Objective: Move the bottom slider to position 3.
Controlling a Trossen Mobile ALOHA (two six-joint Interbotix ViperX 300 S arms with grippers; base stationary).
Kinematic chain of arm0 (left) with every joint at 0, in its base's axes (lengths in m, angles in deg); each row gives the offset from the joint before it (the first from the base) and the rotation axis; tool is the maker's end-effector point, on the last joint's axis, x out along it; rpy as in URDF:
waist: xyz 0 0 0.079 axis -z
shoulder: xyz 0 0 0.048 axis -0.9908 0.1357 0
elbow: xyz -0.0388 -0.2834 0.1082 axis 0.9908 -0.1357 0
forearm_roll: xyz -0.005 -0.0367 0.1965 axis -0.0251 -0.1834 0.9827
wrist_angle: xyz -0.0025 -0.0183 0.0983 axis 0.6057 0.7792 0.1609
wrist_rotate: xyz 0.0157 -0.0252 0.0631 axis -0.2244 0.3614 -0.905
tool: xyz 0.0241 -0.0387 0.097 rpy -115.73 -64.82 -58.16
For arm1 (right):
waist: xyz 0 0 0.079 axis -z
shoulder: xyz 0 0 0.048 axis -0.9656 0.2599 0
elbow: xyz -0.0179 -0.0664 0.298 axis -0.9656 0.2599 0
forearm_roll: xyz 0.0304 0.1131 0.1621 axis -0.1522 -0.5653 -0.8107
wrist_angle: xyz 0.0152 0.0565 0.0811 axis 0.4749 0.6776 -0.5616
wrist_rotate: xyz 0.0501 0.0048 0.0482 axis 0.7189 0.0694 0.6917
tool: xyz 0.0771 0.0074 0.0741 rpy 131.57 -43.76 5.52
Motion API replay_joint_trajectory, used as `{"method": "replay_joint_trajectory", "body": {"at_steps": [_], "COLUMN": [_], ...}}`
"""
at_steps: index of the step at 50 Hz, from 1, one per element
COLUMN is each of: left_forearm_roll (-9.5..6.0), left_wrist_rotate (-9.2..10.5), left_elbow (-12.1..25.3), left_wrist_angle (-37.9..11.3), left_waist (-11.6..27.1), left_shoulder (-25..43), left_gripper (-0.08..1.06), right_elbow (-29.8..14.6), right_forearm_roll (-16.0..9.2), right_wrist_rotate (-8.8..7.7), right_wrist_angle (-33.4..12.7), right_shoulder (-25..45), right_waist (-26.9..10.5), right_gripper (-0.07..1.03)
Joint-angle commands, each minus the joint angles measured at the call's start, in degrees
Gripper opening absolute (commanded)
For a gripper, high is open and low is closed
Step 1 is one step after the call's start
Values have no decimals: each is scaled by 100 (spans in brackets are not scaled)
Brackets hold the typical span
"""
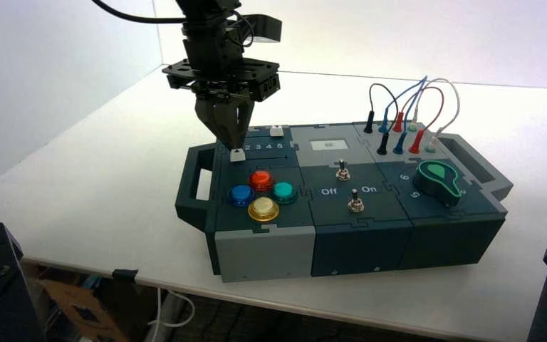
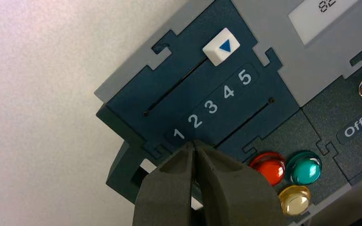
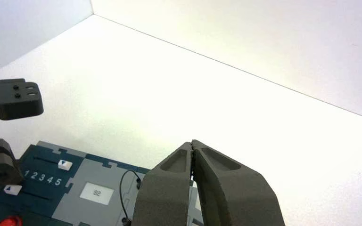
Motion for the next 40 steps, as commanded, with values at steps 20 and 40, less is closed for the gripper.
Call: {"method": "replay_joint_trajectory", "body": {"at_steps": [20, 40], "left_forearm_roll": [272, 352], "left_wrist_rotate": [-35, -26], "left_elbow": [167, 0], "left_wrist_angle": [-132, -316], "left_waist": [44, -105], "left_shoulder": [-62, -308], "left_gripper": [-3, -3], "right_elbow": [-105, -105], "right_forearm_roll": [9, 0], "right_wrist_rotate": [-18, -18], "right_wrist_angle": [70, 70], "right_shoulder": [-9, -9], "right_waist": [-9, -9], "right_gripper": [-2, -2]}}
